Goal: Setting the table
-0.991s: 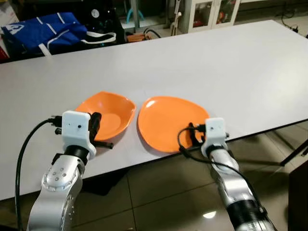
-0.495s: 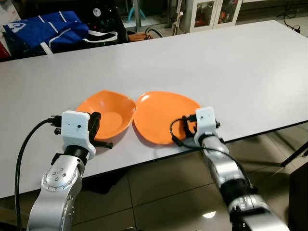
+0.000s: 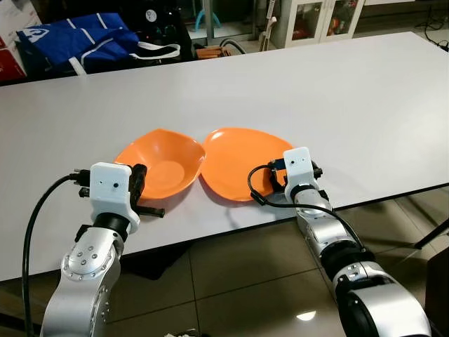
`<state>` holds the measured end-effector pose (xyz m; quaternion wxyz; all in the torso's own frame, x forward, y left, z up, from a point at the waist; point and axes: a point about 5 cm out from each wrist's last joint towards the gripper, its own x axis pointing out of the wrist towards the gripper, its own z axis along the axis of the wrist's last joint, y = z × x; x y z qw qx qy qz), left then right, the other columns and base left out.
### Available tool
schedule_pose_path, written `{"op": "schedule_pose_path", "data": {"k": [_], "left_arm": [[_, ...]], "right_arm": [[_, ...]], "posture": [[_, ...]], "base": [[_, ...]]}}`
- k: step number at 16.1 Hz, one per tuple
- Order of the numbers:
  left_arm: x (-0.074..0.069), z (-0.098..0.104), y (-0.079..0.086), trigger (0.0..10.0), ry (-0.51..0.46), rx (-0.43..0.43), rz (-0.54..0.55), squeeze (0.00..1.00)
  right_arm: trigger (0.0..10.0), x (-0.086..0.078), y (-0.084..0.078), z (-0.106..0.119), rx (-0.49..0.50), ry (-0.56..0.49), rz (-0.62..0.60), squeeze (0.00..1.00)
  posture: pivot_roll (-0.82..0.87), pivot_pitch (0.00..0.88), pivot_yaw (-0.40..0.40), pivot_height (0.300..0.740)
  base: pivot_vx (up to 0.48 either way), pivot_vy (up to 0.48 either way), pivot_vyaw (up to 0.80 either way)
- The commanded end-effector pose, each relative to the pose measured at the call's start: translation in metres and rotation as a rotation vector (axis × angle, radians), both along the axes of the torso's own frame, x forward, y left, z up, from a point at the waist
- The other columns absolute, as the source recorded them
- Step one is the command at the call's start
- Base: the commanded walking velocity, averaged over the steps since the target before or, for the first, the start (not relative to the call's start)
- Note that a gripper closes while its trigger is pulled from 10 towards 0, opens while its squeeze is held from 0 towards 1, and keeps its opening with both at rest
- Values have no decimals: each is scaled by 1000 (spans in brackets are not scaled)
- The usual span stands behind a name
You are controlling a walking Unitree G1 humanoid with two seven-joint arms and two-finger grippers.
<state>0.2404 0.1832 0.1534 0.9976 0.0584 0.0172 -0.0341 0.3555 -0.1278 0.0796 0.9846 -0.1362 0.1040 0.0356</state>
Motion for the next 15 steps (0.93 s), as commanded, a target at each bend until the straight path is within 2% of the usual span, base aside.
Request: {"op": "schedule_pose_path", "data": {"k": [1, 12, 15], "left_arm": [[-2, 2, 0, 10000, -10, 3, 6, 0], [1, 1, 0, 10000, -7, 0, 4, 0], [2, 1, 0, 10000, -6, 3, 2, 0]], "right_arm": [[10000, -1, 0, -3, -23, 13, 7, 1000], [10000, 0, -4, -4, -49, -10, 10, 1000], [10000, 3, -11, 0, -74, -33, -36, 1000]], "posture": [[-24, 50, 78, 740], [-39, 44, 81, 740], [-39, 44, 83, 740]], "base": [[0, 0, 0], [0, 0, 0], [0, 0, 0]]}}
